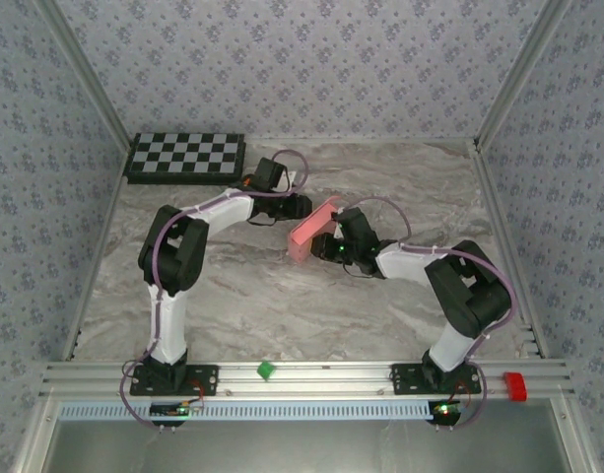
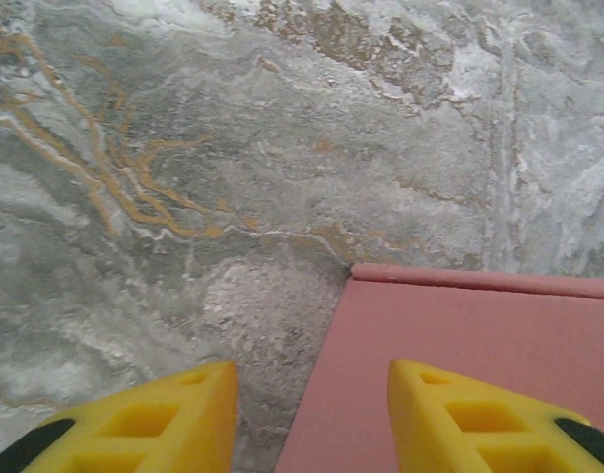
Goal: Fold the paper box
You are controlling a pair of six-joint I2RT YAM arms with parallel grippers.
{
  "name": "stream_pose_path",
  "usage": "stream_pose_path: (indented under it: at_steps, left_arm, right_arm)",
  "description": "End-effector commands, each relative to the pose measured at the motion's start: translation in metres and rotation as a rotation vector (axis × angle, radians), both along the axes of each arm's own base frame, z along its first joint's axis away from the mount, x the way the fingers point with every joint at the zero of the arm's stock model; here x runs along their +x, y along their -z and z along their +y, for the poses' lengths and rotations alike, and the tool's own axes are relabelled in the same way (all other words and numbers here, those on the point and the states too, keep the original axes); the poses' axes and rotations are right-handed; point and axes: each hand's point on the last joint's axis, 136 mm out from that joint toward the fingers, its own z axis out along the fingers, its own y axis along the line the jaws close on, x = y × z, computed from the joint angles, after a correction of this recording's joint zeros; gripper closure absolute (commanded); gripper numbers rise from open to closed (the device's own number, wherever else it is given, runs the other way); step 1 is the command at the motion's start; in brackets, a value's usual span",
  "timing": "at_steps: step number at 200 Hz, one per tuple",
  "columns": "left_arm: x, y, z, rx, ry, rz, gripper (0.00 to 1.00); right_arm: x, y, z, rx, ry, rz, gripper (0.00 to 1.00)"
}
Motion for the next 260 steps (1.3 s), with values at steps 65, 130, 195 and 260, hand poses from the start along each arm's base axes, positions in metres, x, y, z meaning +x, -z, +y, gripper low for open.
stream_pose_path:
  at_steps: [65,130,195,260]
  left_arm:
    - [0.016,-0.078,0.037,0.135,-0.061,-0.197,0.4]
    - [-0.019,-0.111,0.02,0.32,0.136,-0.357,0.18]
    - [-0.048,-0.082,-0.015,0.554,0.405,-0.346,0.17]
    - [-0.053,-0.057,-0.024,0.654,0.509,-0.316,0.29]
  right_arm:
    - [0.001,-0.025,-0.056,-0.221,0.074,-0.103,0.69]
    - [-0.006,-0.039,-0.145,-0.355,0.147,-0.115,0.65]
    - [-0.006,-0.048,-0.181,-0.361,0.207,-0.123,0.63]
    - [-0.005,-0.046,-0.182,-0.333,0.226,-0.122,0.63]
